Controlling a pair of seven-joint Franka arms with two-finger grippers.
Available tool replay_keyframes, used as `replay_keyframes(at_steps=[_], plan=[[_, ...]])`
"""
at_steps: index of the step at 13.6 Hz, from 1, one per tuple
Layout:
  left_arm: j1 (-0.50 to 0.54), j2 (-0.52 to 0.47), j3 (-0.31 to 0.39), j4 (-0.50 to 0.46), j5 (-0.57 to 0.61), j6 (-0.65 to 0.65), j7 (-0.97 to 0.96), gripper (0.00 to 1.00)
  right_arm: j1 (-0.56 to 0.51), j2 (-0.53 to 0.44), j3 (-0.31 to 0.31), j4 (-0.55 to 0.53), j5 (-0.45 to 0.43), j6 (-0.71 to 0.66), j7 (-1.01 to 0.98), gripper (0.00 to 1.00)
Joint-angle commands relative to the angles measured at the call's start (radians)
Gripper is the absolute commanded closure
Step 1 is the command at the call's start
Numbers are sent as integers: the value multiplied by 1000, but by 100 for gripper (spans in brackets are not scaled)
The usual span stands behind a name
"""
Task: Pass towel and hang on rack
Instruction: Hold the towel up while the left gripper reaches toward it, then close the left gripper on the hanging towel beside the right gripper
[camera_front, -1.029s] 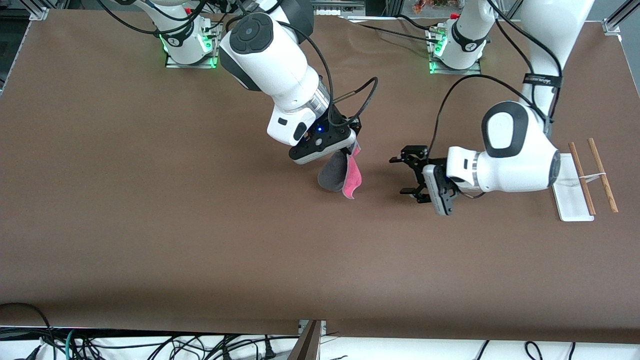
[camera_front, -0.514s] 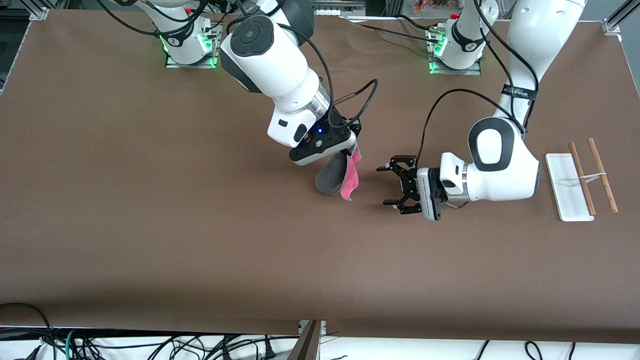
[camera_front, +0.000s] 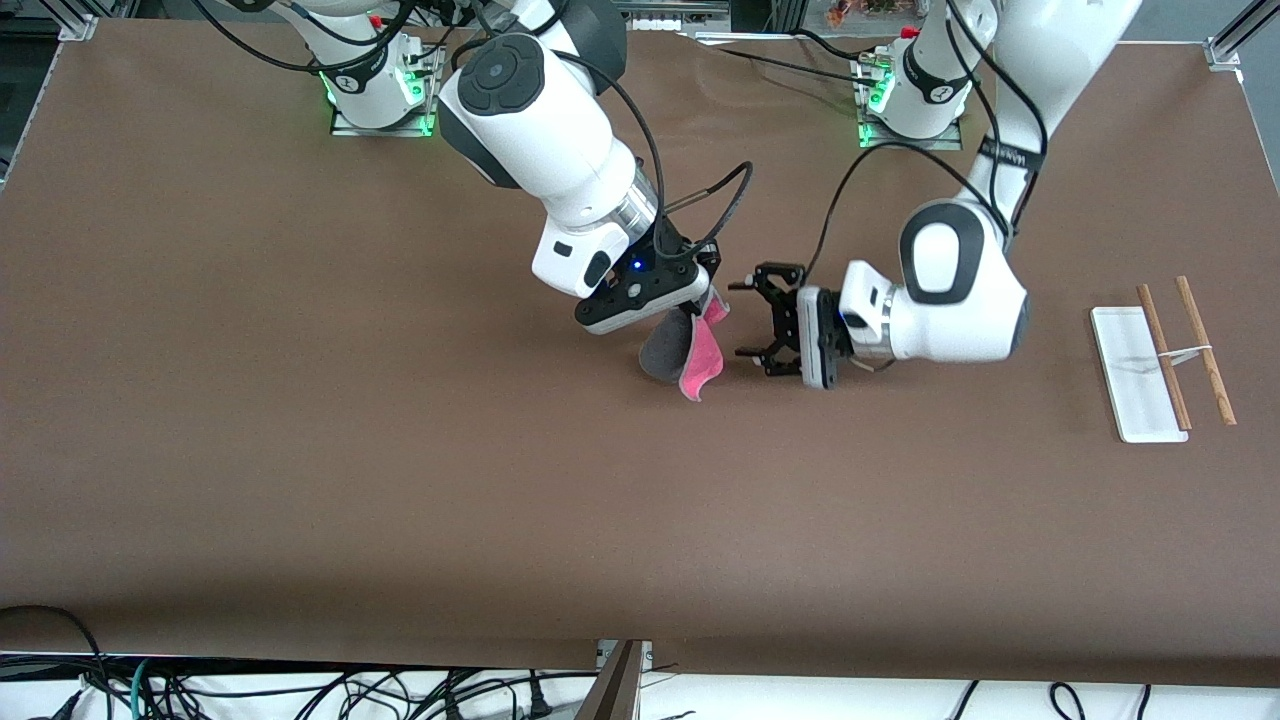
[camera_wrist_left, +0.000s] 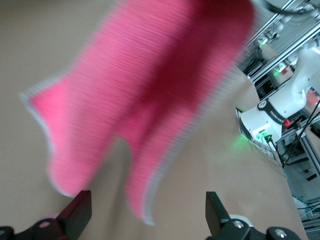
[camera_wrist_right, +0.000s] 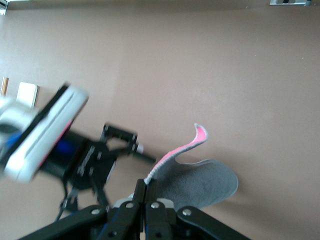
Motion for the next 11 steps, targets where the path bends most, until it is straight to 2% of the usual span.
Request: replay_keyframes(at_steps=[1, 4, 11], plan=[[0, -133, -45, -181, -63, 123, 36, 1, 8, 16, -4, 17, -7, 26, 14, 100], [-8, -115, -111, -188, -141, 284, 34, 3, 7, 18, -6, 17, -7, 28, 14, 100], [40, -86, -113, -157, -141, 305, 94, 4, 7, 18, -6, 15, -7, 28, 13, 100]])
